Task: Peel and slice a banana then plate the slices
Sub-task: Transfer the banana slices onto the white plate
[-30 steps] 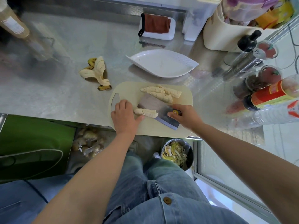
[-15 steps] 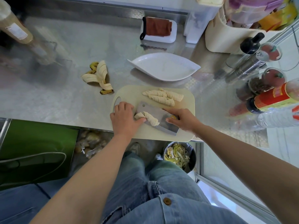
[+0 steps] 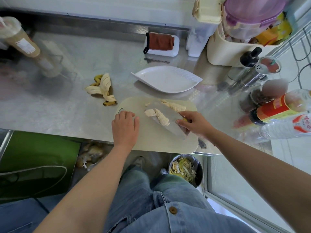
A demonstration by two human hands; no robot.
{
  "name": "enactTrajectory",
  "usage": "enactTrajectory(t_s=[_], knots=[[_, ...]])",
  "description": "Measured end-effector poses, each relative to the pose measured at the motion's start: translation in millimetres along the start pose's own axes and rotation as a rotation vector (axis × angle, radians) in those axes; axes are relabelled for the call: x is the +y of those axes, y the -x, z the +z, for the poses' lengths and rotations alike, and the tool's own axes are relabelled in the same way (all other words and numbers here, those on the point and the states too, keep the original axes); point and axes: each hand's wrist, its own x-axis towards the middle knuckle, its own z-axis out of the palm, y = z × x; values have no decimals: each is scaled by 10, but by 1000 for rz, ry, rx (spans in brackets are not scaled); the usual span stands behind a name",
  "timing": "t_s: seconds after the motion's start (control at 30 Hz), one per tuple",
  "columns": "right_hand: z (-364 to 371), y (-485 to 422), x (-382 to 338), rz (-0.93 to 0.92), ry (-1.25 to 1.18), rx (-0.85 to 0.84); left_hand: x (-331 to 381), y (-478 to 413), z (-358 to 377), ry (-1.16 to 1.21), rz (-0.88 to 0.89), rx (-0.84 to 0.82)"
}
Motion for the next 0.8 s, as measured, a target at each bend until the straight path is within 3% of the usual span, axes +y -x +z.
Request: enactTrajectory(t_s=[0.37,0.53,0.8], knots=[[-280,-340,-243,110,12,166,152,-340,-64,-9,188,20],[-328,-608,-424,168,79,202,163,-727,-169,-4,385,6],[-376,-901,-625,213,95,226,307,-1235,-132,-43,723,-172]])
